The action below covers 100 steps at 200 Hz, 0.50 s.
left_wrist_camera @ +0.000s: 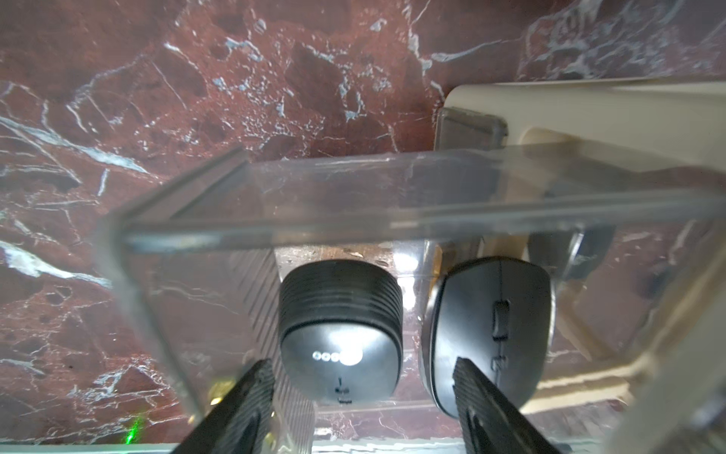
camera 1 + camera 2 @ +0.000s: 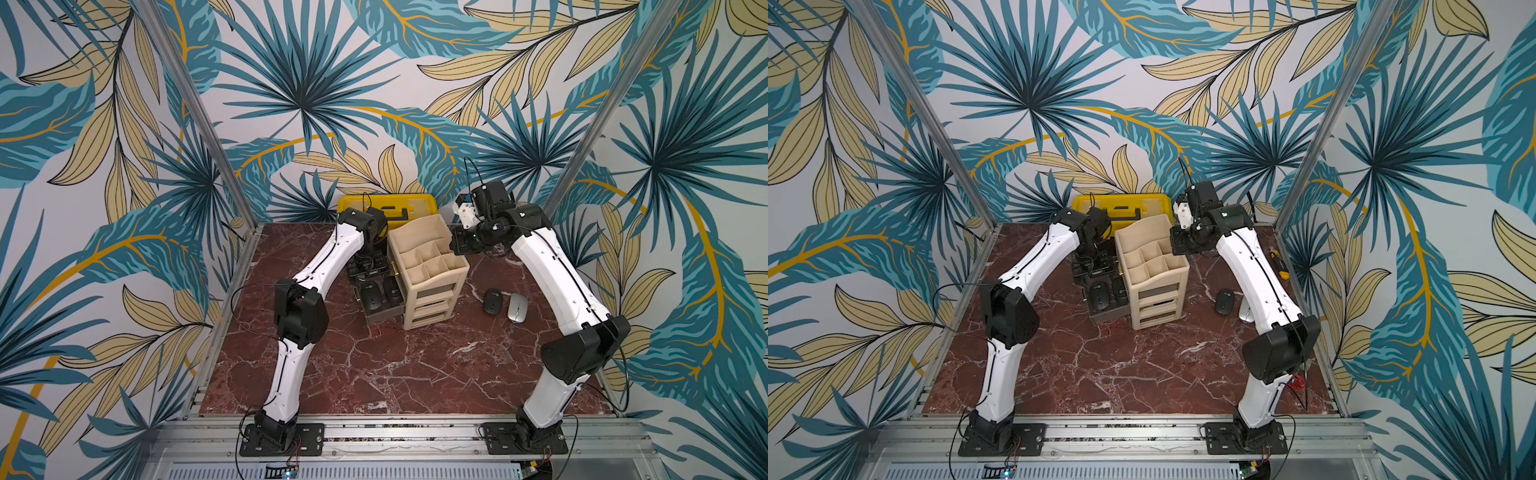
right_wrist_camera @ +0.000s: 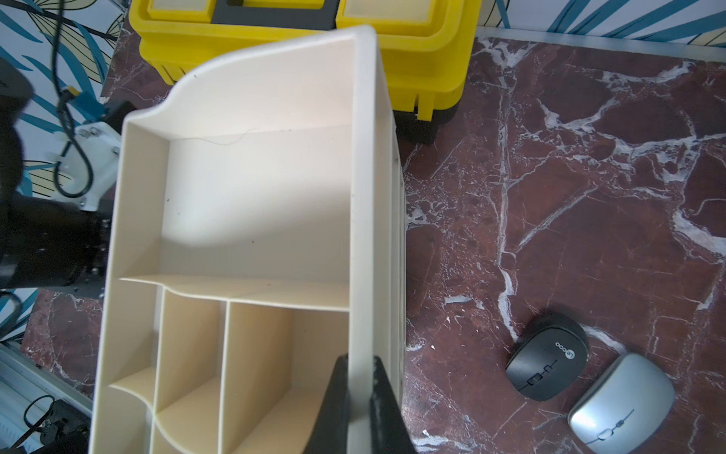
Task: Take the mice out of the drawer
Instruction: Pick up the mouse from the drawer.
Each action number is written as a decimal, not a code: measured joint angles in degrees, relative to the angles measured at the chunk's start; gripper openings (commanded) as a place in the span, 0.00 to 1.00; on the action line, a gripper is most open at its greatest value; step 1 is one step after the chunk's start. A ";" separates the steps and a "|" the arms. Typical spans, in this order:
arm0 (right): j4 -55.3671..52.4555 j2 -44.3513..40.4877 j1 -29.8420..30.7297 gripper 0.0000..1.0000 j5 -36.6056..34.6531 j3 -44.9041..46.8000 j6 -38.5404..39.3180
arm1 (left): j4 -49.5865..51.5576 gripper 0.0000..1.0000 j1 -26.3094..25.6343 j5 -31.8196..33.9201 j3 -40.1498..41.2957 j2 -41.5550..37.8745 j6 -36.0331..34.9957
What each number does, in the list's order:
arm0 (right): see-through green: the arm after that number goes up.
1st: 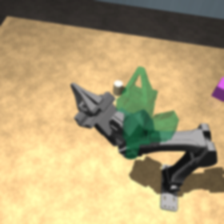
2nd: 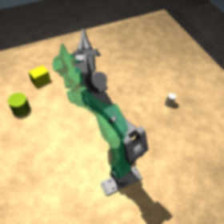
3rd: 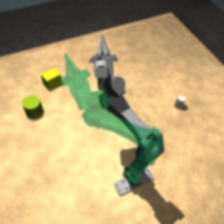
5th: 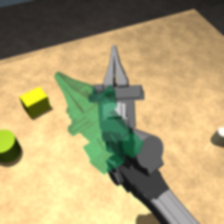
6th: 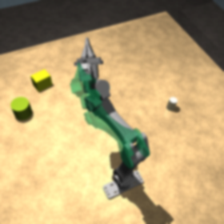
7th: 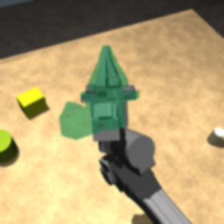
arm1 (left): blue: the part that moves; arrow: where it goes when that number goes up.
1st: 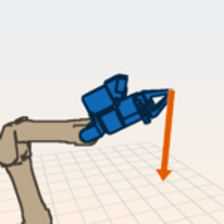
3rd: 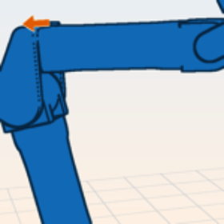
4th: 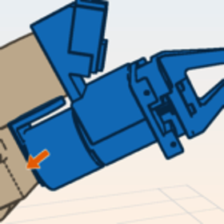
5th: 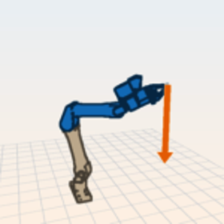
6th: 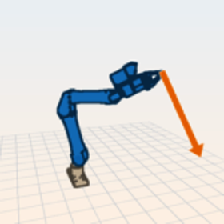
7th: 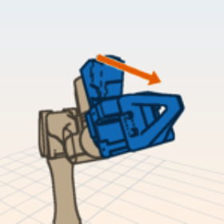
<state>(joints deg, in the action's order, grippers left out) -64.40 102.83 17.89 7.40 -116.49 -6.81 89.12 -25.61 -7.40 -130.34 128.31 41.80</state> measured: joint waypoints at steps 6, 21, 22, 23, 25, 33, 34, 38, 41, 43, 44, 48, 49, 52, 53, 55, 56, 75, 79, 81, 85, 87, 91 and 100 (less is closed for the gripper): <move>0.02 0.00 0.07 0.00 0.00 0.00 -0.02 | 0.02 0.75 -0.15 0.20 0.20 0.22 0.00; 0.11 0.00 0.11 0.00 0.17 0.04 -0.02 | 0.04 0.75 -0.37 0.76 0.48 0.50 0.04; 0.11 0.00 0.11 0.00 0.17 0.04 -0.02 | 0.04 0.75 -0.39 0.83 0.52 0.50 0.04; 0.11 0.00 0.11 0.00 0.20 0.07 -0.02 | 0.04 0.75 -0.39 0.85 0.55 0.50 0.04; 0.13 0.00 0.11 0.00 0.20 0.07 -0.02 | 0.04 0.75 -0.42 0.94 0.66 0.50 0.07; 0.26 0.00 0.11 0.00 0.42 0.13 -0.02 | 0.04 0.76 -0.46 1.25 1.05 0.50 0.17; 0.28 0.00 0.13 0.00 0.46 0.15 -0.02 | 0.04 0.76 -0.48 1.27 1.07 0.50 0.17; 0.31 0.00 0.15 0.00 0.57 0.17 -0.02 | 0.00 0.75 -0.50 1.44 1.33 0.48 0.26; 0.39 0.00 0.17 0.00 0.63 0.20 -0.02 | -0.09 0.75 -0.52 1.57 1.57 0.48 0.33; 0.44 0.00 0.20 0.00 0.68 0.24 -0.04 | -0.17 0.75 -0.55 1.66 1.77 0.44 0.46; 0.46 0.00 0.22 0.00 0.68 0.24 -0.04 | -0.26 0.75 -0.57 1.70 1.99 0.37 0.55; 0.52 0.00 0.24 0.00 0.81 0.26 -0.02 | -0.63 0.76 -0.57 1.88 2.62 0.22 0.63; 0.55 0.00 0.24 0.00 0.83 0.28 -0.04 | -0.68 0.76 -0.57 1.90 2.75 0.20 0.66; 0.72 0.00 0.28 0.00 0.92 0.35 -0.02 | -1.18 0.75 -0.59 2.01 3.48 -0.02 0.98; 0.76 0.00 0.28 0.00 0.96 0.37 -0.02 | -1.29 0.75 -0.57 2.05 3.65 -0.09 1.03; 0.85 -0.02 0.28 0.00 1.07 0.37 -0.02 | -1.51 0.75 -0.59 2.12 4.09 -0.24 1.07; 0.87 -0.02 0.28 0.00 1.09 0.39 -0.04 | -1.60 0.76 -0.59 2.14 4.24 -0.33 1.09; 1.79 -0.13 0.52 0.00 1.68 0.74 -0.04 | -4.90 0.75 -0.57 2.29 9.14 -3.10 2.36; 1.95 -0.13 0.55 0.00 1.73 0.83 -0.02 | -5.75 0.75 -0.57 2.29 10.29 -3.85 2.82; 2.01 -0.15 0.55 0.00 1.77 0.90 -0.02 | -6.10 0.75 -0.55 2.32 10.86 -4.13 2.86; 2.19 -0.17 0.55 0.00 1.90 1.01 -0.02 | -6.82 0.75 -0.55 2.34 11.85 -4.79 3.32; 2.25 -0.20 0.57 0.00 1.99 1.07 0.00 | -7.26 0.75 -0.55 2.34 12.41 -5.09 3.54; 2.40 -0.24 0.57 0.00 2.05 1.11 0.00 | -8.04 0.75 -0.55 2.36 13.44 -5.77 3.98; 2.58 -0.31 0.61 0.00 2.12 1.27 -0.02 | -10.10 0.74 -0.46 2.43 15.74 -7.26 4.98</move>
<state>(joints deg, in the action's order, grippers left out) -61.82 102.52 18.50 9.52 -115.22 -6.83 79.02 -26.06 -4.97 -114.61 121.05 46.78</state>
